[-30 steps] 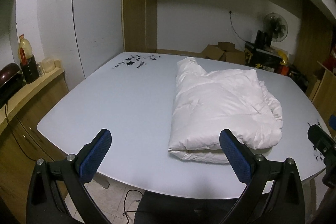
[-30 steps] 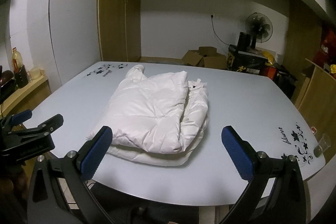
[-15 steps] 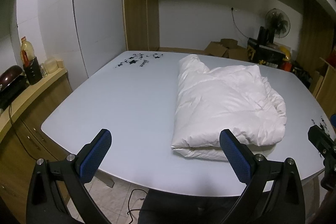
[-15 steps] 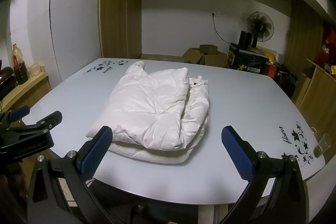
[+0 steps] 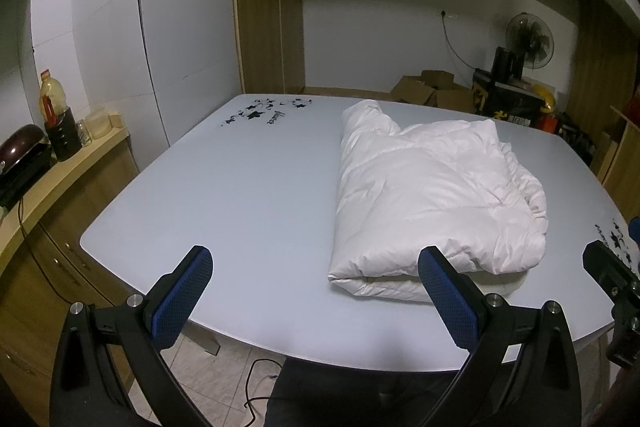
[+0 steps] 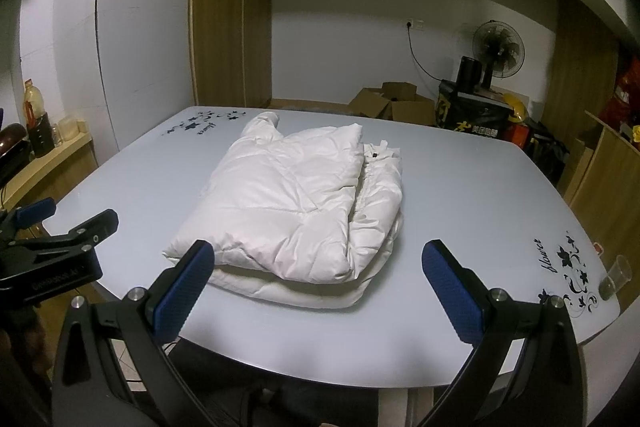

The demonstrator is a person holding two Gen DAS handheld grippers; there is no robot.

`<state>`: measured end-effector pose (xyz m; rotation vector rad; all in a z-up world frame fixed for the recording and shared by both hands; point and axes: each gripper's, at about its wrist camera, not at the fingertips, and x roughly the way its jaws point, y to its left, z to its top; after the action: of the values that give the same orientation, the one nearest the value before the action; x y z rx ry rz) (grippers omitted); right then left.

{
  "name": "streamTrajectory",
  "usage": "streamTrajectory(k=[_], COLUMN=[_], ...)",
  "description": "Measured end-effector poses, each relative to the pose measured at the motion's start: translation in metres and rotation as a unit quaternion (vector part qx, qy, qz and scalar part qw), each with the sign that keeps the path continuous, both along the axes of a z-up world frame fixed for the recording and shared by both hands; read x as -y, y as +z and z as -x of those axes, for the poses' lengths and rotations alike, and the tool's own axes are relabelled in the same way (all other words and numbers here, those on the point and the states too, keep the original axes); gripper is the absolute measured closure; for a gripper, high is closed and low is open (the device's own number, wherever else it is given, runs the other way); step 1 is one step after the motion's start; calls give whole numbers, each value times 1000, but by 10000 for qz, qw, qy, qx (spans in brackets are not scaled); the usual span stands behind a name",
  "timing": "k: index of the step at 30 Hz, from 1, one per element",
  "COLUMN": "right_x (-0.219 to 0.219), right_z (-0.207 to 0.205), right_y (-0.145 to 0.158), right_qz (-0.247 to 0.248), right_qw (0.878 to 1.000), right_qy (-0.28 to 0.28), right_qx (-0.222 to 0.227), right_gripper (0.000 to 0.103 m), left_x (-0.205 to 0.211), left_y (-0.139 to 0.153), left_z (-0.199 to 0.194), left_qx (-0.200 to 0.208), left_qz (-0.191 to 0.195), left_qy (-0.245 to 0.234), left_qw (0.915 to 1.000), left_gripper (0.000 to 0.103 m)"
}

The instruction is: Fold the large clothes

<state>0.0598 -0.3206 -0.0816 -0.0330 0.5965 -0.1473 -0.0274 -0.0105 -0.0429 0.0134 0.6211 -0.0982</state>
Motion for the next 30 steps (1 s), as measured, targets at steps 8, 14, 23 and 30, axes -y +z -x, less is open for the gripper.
streamTrajectory(k=[8, 14, 23, 30], right_x=[-5, -6, -6, -6], right_z=[-1, -1, -1, -1], right_y=[-1, -2, -4, -4], right_qz=[-50, -145, -194, -195], right_qw=[10000, 9998, 9997, 9997], right_qy=[36, 97, 100, 91], right_qx=[-33, -70, -104, -111], right_gripper=[0, 0, 0, 0], left_x=[0, -1, -1, -2], left_y=[-1, -1, -2, -3], left_z=[2, 1, 1, 1], left_qx=[-32, -48, -68, -91], left_qz=[-4, -2, 14, 9], left_qy=[-13, -21, -30, -41], left_qw=[10000, 10000, 10000, 9999], left_gripper=[0, 0, 0, 0])
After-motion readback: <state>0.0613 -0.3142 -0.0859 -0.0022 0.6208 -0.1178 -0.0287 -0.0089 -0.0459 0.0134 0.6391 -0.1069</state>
